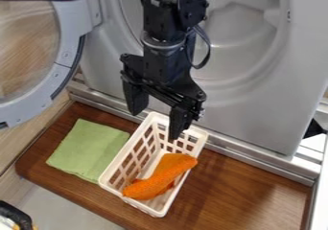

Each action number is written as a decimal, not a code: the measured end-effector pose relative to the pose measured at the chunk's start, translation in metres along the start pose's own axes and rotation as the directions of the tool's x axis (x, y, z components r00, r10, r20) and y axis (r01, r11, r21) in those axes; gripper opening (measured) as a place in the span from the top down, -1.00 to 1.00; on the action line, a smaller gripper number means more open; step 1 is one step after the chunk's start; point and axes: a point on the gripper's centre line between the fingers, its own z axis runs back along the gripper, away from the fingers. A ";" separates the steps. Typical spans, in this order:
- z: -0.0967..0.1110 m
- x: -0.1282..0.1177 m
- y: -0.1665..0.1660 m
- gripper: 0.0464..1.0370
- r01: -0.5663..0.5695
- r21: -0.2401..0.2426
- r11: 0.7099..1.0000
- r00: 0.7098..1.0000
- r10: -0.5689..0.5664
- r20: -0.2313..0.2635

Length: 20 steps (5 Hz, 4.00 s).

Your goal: Put the green cloth in the basket

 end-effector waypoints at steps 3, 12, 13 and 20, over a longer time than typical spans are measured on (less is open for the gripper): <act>-0.039 0.019 0.054 -0.93 -0.069 0.006 0.998 0.997 0.069 -0.033; -0.181 -0.003 0.143 -0.81 -0.137 0.019 0.990 0.990 0.137 0.012; -0.181 -0.002 0.141 -0.27 -0.140 0.002 0.990 0.990 0.140 0.016; -0.076 0.036 0.053 0.90 -0.116 0.051 0.992 0.991 0.119 -0.062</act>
